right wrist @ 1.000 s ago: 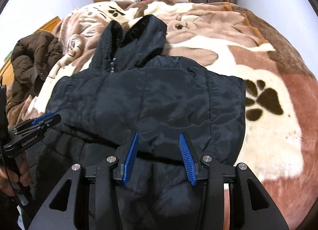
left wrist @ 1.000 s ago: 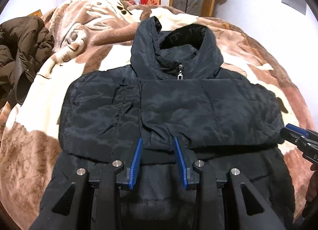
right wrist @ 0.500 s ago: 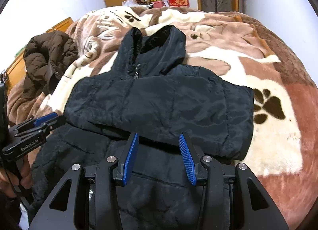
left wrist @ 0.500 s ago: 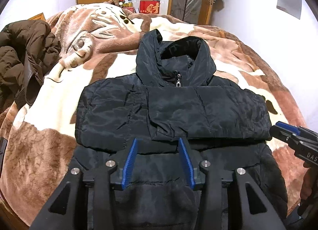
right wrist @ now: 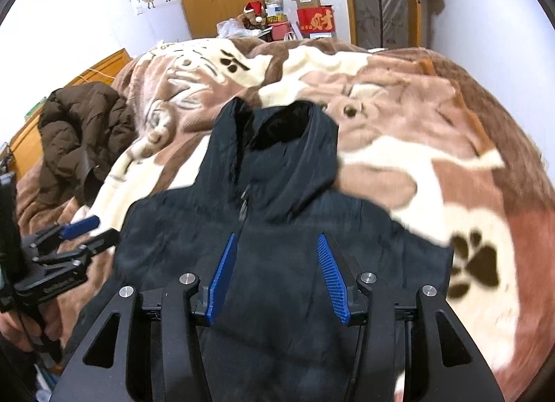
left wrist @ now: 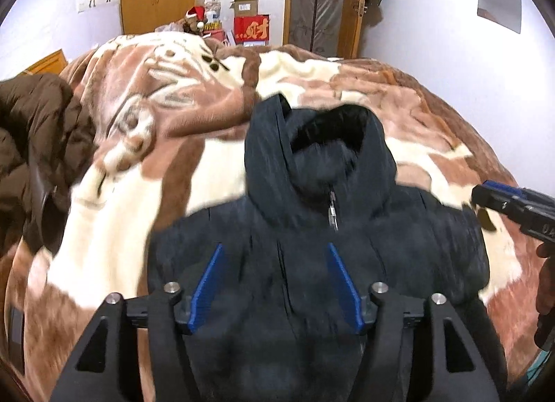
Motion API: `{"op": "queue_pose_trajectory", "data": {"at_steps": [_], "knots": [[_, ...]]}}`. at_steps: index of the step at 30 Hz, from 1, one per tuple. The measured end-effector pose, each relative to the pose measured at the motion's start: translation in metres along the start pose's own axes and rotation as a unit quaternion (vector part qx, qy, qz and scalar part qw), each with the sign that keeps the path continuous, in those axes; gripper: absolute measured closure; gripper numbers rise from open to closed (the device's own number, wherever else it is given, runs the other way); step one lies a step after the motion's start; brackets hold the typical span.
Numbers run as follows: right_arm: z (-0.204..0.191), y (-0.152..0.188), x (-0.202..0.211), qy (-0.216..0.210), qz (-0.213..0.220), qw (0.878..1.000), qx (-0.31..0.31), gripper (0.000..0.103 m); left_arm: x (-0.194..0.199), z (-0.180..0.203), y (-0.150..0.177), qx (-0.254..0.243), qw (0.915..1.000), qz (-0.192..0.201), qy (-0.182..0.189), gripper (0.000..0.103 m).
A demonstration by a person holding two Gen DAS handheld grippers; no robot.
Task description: Fold large clothes
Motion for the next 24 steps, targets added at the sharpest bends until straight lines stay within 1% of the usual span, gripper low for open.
{"op": "queue_pose_trajectory", "data": {"at_steps": [2,4,7,10,15,16,18,20,21,22,23,24], "knots": [[0.008,-0.016,-0.014,-0.001,-0.007,1.0,-0.01,0.053,-0.011,-0.004,-0.024,0.004,1.0,0.005,0.002,0.034],[0.022,-0.034,-0.035,-0.001,-0.02,0.999,-0.026,0.053,-0.027,-0.008,-0.049,0.01,0.9999,0.007,0.008,0.03],[0.039,-0.061,-0.062,0.009,-0.03,0.999,-0.032,0.053,-0.056,-0.013,-0.08,0.021,0.9997,0.002,0.009,0.029],[0.05,-0.09,-0.09,0.013,-0.037,0.999,-0.031,0.053,-0.096,-0.016,-0.111,0.025,0.9996,-0.011,0.004,0.029],[0.061,-0.131,-0.133,0.023,-0.044,0.999,-0.016,0.053,-0.157,-0.016,-0.148,0.023,0.9991,-0.032,-0.017,0.029],[0.061,-0.137,-0.139,0.024,-0.046,0.999,-0.012,0.053,-0.166,-0.017,-0.155,0.022,0.999,-0.031,-0.022,0.029],[0.061,-0.15,-0.155,0.025,-0.051,0.998,-0.003,0.053,-0.186,-0.015,-0.168,0.024,0.9988,-0.038,-0.02,0.029],[0.062,-0.156,-0.17,0.031,-0.061,0.998,0.004,0.053,-0.203,-0.014,-0.177,0.017,0.9985,-0.042,-0.031,0.03],[0.064,-0.155,-0.179,0.04,-0.074,0.996,0.006,0.053,-0.208,-0.012,-0.179,0.01,0.9984,-0.044,-0.034,0.04],[0.065,-0.155,-0.185,0.042,-0.083,0.996,0.003,0.053,-0.214,-0.01,-0.178,0.002,0.9982,-0.048,-0.037,0.073],[0.064,-0.155,-0.187,0.035,-0.084,0.996,-0.002,0.073,-0.22,-0.008,-0.176,-0.004,0.9975,-0.059,-0.038,0.089],[0.062,-0.153,-0.184,0.021,-0.081,0.996,-0.007,0.09,-0.22,-0.007,-0.173,-0.003,0.9974,-0.063,-0.034,0.096]]}}
Point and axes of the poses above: each gripper's, at about its wrist camera, not at the fingertips, and x roughly against the way its jaws point, z to its right, y to its underside, the point moved 9 cm from there along -x, roughly the way its jaws point, and after that the axes turned 9 degrees about -z, right-handed, at the moved point
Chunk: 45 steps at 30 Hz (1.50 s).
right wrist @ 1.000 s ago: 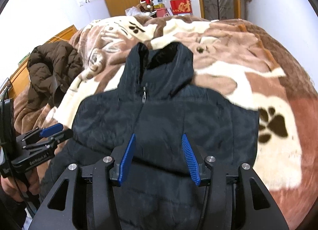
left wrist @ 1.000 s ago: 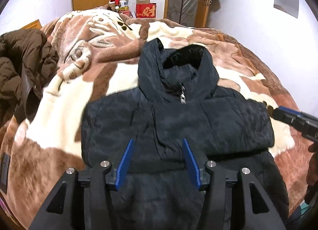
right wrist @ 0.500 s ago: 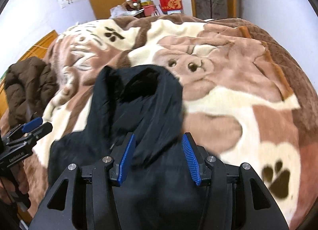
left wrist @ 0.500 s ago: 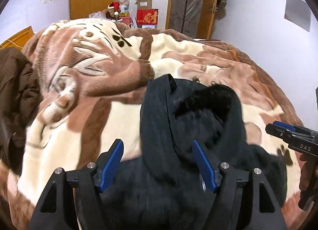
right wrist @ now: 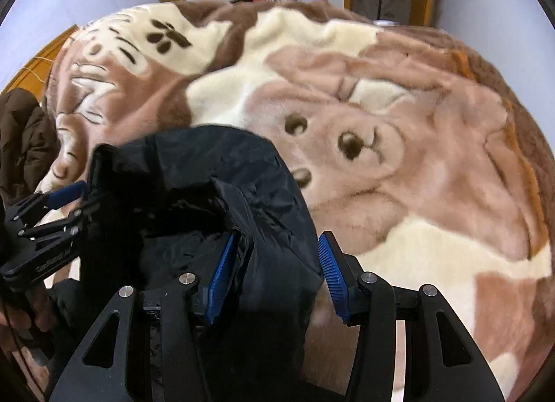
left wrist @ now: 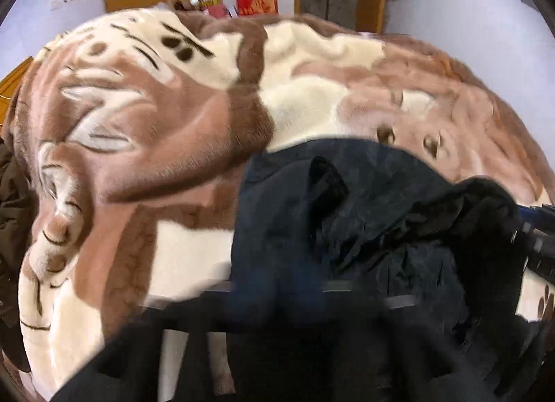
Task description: Fold large clothes
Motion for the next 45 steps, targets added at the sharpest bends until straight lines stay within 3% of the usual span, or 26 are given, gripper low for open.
{"op": "queue_pose_trajectory", "data": {"at_steps": [4,10,17,21,25,32,37,40,43,45], "knots": [[-0.013,0.008,0.038,-0.01,0.044,0.999,0.014,0.095,0.04,-0.007,0.011,0.026,0.9983,0.048,0.022,0.098],[-0.031,0.044,0.131,-0.06,0.101,0.993,-0.002,0.095,0.141,-0.03,0.047,0.054,0.9903,0.11,0.065,0.098],[-0.041,0.13,0.204,-0.1,0.123,0.987,-0.022,0.095,0.213,-0.052,0.138,0.074,0.9842,0.133,0.091,0.098],[-0.043,0.194,0.207,-0.112,0.11,0.987,-0.036,0.095,0.22,-0.054,0.209,0.087,0.9841,0.116,0.102,0.097],[-0.041,0.256,0.18,-0.118,0.064,0.989,-0.062,0.095,0.196,-0.057,0.272,0.112,0.9853,0.072,0.107,0.096],[-0.028,0.319,0.127,-0.099,-0.017,0.992,-0.078,0.095,0.161,-0.055,0.341,0.127,0.9881,0.001,0.087,0.089],[-0.025,0.343,0.124,-0.106,-0.053,0.99,-0.082,0.092,0.17,-0.074,0.37,0.133,0.9883,-0.019,0.073,0.088],[-0.025,0.339,0.147,-0.104,-0.024,0.992,-0.074,0.087,0.189,-0.086,0.375,0.137,0.9888,-0.007,0.058,0.088],[-0.033,0.315,0.174,-0.103,0.023,0.992,-0.064,0.084,0.209,-0.078,0.353,0.127,0.9891,0.03,0.068,0.087],[-0.048,0.295,0.182,-0.113,0.047,0.991,-0.053,0.083,0.22,-0.059,0.33,0.117,0.9872,0.055,0.094,0.077]]}}
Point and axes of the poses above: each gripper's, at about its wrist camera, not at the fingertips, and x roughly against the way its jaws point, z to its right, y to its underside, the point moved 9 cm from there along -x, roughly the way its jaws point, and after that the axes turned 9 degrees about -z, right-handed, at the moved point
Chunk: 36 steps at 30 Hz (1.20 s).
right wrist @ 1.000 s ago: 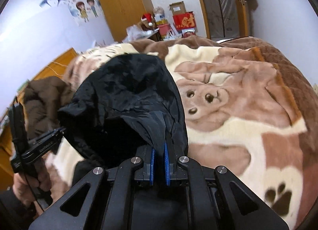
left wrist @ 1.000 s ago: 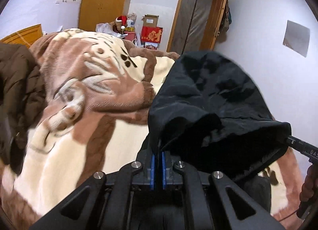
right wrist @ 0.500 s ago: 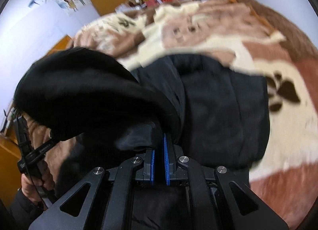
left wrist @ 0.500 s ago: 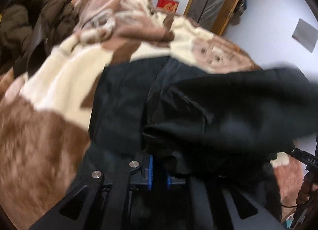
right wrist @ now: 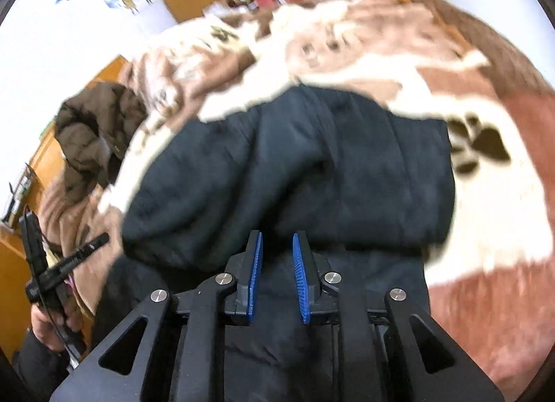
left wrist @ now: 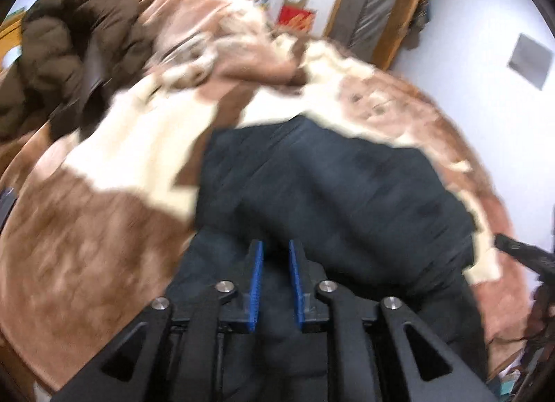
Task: Fold large clothes
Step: 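Fold the hood down onto the jacket body with both grippers and release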
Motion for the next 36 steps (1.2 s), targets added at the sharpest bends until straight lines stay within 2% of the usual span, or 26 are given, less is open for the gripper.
{"op": "queue_pose_trajectory", "data": {"at_steps": [1,3,4,7,10,13,18,22,23,27,30,32,34,36], "knots": [[-0.008,-0.008,-0.004,0.0,0.004,1.0,0.006,0.083,-0.001,0.014,-0.007,-0.006,0.9998,0.008,0.016,0.07],[-0.023,-0.018,-0.019,-0.004,0.004,1.0,0.016,0.083,-0.014,0.043,-0.015,-0.031,0.9985,0.014,0.043,0.067],[-0.028,-0.018,-0.034,-0.009,-0.008,1.0,0.022,0.083,-0.027,0.053,-0.012,-0.043,0.998,0.005,0.047,0.067],[-0.021,0.004,-0.08,0.014,-0.064,0.998,0.018,0.083,-0.069,0.061,0.01,-0.058,0.997,-0.038,0.034,0.067],[-0.001,0.032,-0.115,0.022,-0.105,0.994,0.0,0.083,-0.113,0.039,0.046,-0.042,0.9948,-0.093,-0.002,0.067],[0.013,0.048,-0.136,0.026,-0.119,0.992,-0.019,0.083,-0.126,0.028,0.056,-0.021,0.9955,-0.092,0.0,0.067],[0.017,0.042,-0.146,0.032,-0.107,0.993,-0.026,0.083,-0.142,0.033,0.045,-0.035,0.9943,-0.094,-0.036,0.067],[0.015,0.042,-0.143,0.03,-0.111,0.993,-0.019,0.083,-0.149,0.033,0.039,-0.02,0.9939,-0.101,-0.039,0.067],[0.014,0.043,-0.138,0.031,-0.112,0.993,-0.017,0.08,-0.146,0.034,0.04,-0.019,0.9938,-0.102,-0.039,0.067],[0.004,0.043,-0.098,0.05,-0.088,0.995,0.009,0.073,-0.117,0.037,0.038,-0.015,0.9949,-0.097,-0.021,0.067],[-0.004,0.031,-0.056,0.051,-0.039,0.997,0.037,0.073,-0.088,0.032,0.037,-0.024,0.9964,-0.08,-0.013,0.067],[-0.004,0.018,-0.042,0.058,-0.014,0.997,0.042,0.073,-0.069,0.03,0.028,-0.032,0.9977,-0.058,-0.013,0.067],[0.001,-0.002,-0.036,0.068,0.009,0.997,0.044,0.073,-0.058,0.029,0.01,-0.035,0.9987,-0.036,-0.014,0.065],[0.009,-0.019,-0.042,0.078,0.011,0.996,0.038,0.073,-0.057,0.03,-0.018,-0.035,0.9992,-0.011,-0.018,0.061]]}}
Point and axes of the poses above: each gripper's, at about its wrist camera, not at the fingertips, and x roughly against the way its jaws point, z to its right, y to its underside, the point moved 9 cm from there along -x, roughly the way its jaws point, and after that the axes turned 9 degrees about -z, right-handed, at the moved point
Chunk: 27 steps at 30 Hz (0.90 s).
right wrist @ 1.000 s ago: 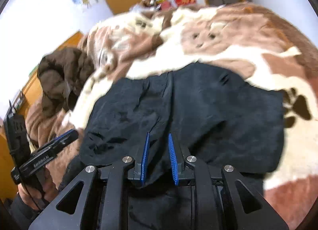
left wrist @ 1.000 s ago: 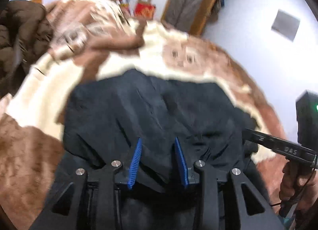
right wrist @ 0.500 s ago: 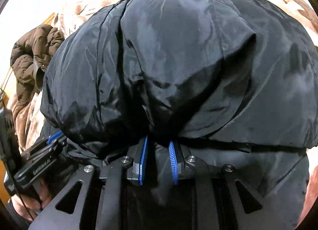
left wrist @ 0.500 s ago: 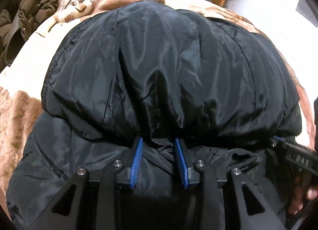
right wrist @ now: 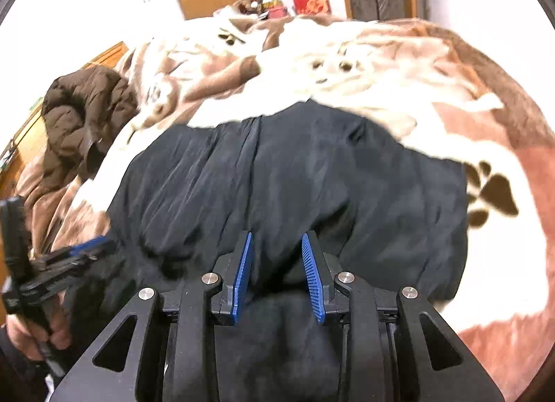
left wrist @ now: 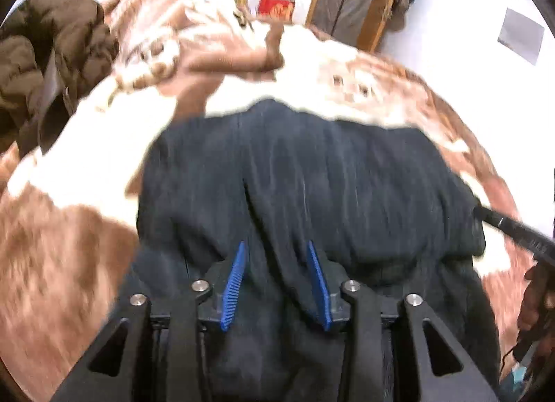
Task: Fold large clothes
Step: 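Fold the hood down onto the jacket body with both grippers and release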
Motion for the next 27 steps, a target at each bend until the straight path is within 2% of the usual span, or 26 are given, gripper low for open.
{"op": "queue_pose_trajectory", "data": {"at_steps": [3,5,7,9,14,18,20,23,27], "knots": [[0.013,-0.015,-0.02,0.013,0.001,1.0,-0.006,0.073,-0.014,-0.007,-0.03,0.008,0.9998,0.017,-0.007,0.061],[0.03,-0.012,-0.042,0.032,-0.021,0.999,-0.023,0.073,-0.038,-0.017,-0.038,0.016,0.9996,0.001,-0.022,0.061],[0.043,0.001,-0.06,0.015,-0.042,0.998,-0.053,0.072,-0.067,-0.027,-0.032,0.027,0.999,-0.024,-0.027,0.061],[0.047,0.011,-0.068,0.006,-0.037,0.998,-0.054,0.072,-0.082,-0.031,-0.024,0.025,0.9989,-0.031,-0.023,0.061],[0.044,0.007,-0.056,0.015,-0.041,0.998,-0.043,0.072,-0.066,-0.024,-0.024,0.009,0.9992,-0.024,-0.032,0.061],[0.034,-0.031,-0.022,0.023,0.024,0.999,-0.023,0.071,-0.046,-0.02,-0.051,-0.007,0.9993,0.011,-0.034,0.061],[0.032,-0.047,-0.022,0.011,0.031,0.999,-0.025,0.07,-0.049,-0.017,-0.069,-0.01,0.999,0.018,-0.04,0.061],[0.032,-0.064,-0.042,0.024,0.024,0.999,-0.013,0.07,-0.068,-0.014,-0.089,-0.017,0.9983,0.015,-0.054,0.061],[0.047,-0.052,-0.096,0.029,-0.029,0.999,-0.017,0.07,-0.101,-0.014,-0.087,-0.035,0.9966,-0.004,-0.075,0.061]]}}
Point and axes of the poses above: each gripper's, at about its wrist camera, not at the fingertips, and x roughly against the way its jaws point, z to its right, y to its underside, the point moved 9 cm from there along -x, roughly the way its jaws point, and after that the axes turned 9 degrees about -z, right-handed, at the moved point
